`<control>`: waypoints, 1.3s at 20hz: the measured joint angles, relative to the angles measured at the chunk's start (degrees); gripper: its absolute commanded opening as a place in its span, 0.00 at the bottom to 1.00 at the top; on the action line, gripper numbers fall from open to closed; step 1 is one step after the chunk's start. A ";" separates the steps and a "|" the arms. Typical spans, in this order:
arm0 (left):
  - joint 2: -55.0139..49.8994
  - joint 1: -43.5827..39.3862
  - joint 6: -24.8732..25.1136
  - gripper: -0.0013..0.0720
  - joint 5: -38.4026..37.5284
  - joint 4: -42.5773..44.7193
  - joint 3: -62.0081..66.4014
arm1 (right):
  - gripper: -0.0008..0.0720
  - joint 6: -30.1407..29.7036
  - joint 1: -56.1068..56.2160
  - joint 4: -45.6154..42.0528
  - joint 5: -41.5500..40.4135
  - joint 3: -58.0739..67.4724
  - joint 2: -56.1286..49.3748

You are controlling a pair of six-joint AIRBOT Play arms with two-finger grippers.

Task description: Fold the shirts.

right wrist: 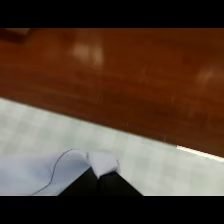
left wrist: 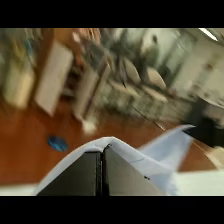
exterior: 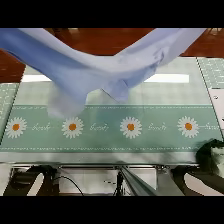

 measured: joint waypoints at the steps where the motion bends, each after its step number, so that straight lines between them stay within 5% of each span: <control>1: 0.48 1.03 0.00 0.04 -0.37 2.45 2.89 | 0.04 0.04 0.00 -0.70 -0.96 0.00 2.80; 14: 1.70 3.82 -12.02 0.04 -26.01 16.33 24.11 | 0.04 8.44 0.00 -15.34 2.54 0.07 27.43; 21: 0.94 3.87 -19.45 0.04 -41.03 20.33 23.85 | 0.04 6.67 0.00 -21.57 18.95 0.04 24.96; 26: -1.51 3.87 -21.38 0.04 -44.98 23.74 12.07 | 0.04 5.79 0.00 -17.49 24.44 0.04 11.74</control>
